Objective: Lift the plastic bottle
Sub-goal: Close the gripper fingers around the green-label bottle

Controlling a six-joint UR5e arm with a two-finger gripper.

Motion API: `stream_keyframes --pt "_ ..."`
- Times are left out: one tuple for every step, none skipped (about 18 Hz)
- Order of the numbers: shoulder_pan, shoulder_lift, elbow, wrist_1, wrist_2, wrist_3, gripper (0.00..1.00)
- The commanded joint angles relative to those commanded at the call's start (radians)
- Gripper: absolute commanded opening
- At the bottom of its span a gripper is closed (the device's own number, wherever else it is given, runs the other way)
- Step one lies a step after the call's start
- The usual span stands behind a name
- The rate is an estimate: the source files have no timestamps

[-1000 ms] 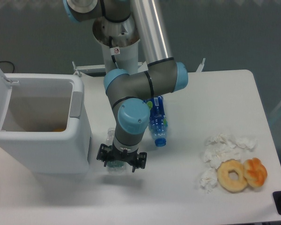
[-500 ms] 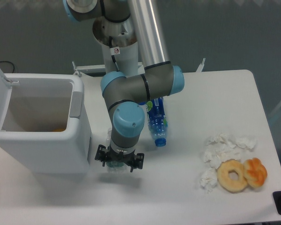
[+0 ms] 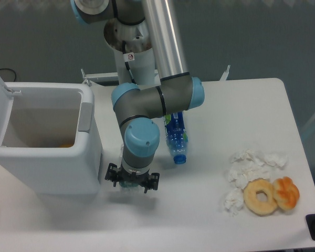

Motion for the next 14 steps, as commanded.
stream_keyframes --pt "-0.002 -0.005 0.003 0.002 0.002 0.000 1.00" --pt "0.000 -0.006 0.005 0.000 0.002 0.000 1.00" --pt "-0.002 -0.008 0.006 0.002 0.003 0.000 1.00" --pt "-0.002 -0.011 0.009 0.000 0.009 -0.002 1.00" --pt "-0.006 -0.012 0.011 0.000 0.020 -0.002 0.98" --pt "-0.009 -0.012 0.009 0.000 0.026 -0.002 0.96" --pt "-0.009 -0.014 0.011 0.000 0.029 0.000 0.94" --pt "-0.011 -0.014 0.011 0.000 0.029 -0.002 0.93" --pt "-0.011 -0.014 0.011 0.000 0.029 -0.002 0.91" --pt "-0.011 -0.012 0.011 0.000 0.029 -0.002 0.89" --pt "-0.011 -0.012 0.011 0.000 0.029 -0.002 0.86" --pt "-0.011 -0.012 0.011 0.000 0.029 -0.002 0.86" --pt "-0.011 -0.011 0.011 0.000 0.029 0.000 0.85" --pt "-0.011 -0.011 0.011 0.000 0.029 0.000 0.85"
